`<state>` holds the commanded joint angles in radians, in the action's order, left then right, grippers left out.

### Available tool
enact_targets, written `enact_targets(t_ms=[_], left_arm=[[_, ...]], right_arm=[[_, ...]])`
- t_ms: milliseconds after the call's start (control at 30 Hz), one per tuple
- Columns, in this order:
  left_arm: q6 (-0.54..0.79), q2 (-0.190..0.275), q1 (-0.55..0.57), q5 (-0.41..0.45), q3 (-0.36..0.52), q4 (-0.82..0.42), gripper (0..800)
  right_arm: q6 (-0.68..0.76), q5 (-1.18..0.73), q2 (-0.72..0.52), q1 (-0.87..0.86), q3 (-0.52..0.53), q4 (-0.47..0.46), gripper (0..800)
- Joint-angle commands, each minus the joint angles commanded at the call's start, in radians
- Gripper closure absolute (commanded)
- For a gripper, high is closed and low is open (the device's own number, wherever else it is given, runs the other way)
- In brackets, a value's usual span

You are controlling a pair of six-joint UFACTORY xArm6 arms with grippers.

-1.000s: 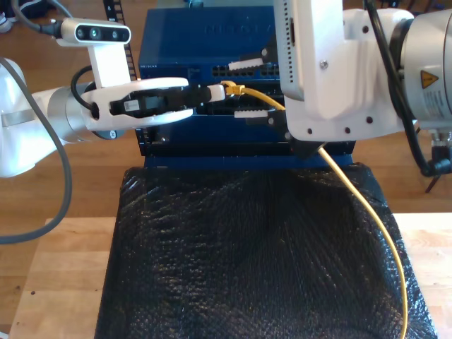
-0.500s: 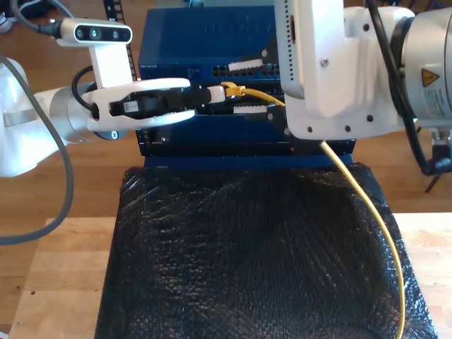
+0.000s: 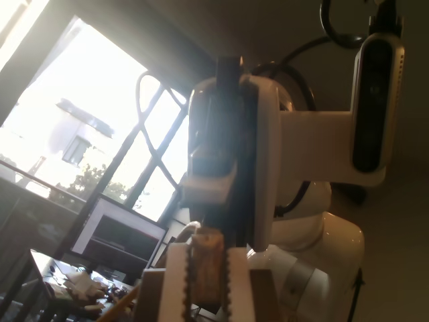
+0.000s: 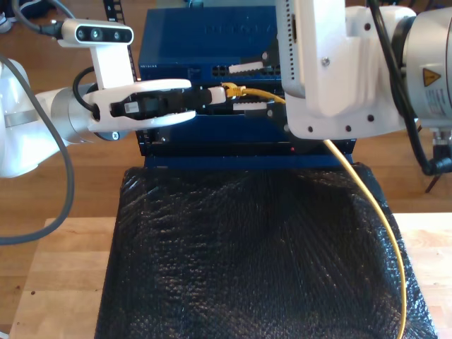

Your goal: Grab the cable and plug it in

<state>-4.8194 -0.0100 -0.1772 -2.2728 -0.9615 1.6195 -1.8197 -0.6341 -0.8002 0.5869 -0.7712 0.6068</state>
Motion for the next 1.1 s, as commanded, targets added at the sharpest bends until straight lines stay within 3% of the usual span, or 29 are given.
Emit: enact_targets(t_ms=[1100], left_arm=[[0.0, -0.003, 0.0, -0.032, 0.003, 0.012, 778]], right_arm=[[0.0, 0.0, -0.017, 0.006, 0.0, 0.0, 535]])
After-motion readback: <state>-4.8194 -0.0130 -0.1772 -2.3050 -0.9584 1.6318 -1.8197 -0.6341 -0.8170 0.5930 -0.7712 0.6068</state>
